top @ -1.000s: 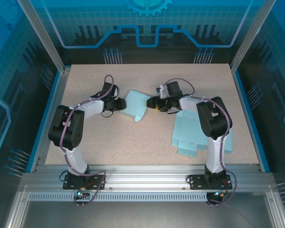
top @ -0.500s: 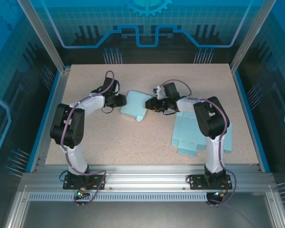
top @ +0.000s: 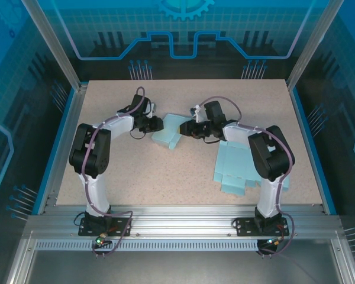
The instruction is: Fold the paper box
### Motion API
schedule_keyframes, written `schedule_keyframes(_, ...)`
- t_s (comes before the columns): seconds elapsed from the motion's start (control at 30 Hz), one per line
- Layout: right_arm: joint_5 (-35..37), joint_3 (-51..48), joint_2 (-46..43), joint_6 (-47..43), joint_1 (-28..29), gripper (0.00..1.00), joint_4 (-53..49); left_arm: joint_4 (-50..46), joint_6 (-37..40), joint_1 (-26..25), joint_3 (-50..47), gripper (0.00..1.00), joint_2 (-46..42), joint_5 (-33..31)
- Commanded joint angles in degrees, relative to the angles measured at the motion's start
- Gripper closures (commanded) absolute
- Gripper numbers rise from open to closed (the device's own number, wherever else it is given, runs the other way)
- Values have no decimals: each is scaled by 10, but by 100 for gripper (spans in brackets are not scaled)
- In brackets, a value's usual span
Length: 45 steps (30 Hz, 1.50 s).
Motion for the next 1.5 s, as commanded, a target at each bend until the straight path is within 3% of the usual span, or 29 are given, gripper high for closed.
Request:
schedule_keyframes(0.0,7,-7,-35,-16,12,57,-19,8,-12,0,20,66,13,64)
schedule_keyframes(0.47,40,42,-76,-53,30,55,-100,63,-64,0,37,63,45,209)
schedule_keyframes(0.7,42,99,-37,-59,35,55,-126,72,-84,13,52,64,60,236)
schedule_keyframes(1.13,39,194,37,-69,38,54,-168,95,-109,63,49,64,63,228)
schedule_keyframes(1.3,95,120,-35,-69,38,53,-171,67,-64,60,50,59,54,223)
schedule_keyframes(1.47,169,-53,-155,-18,39,45,-110,36,-10,54,47,54,49,205)
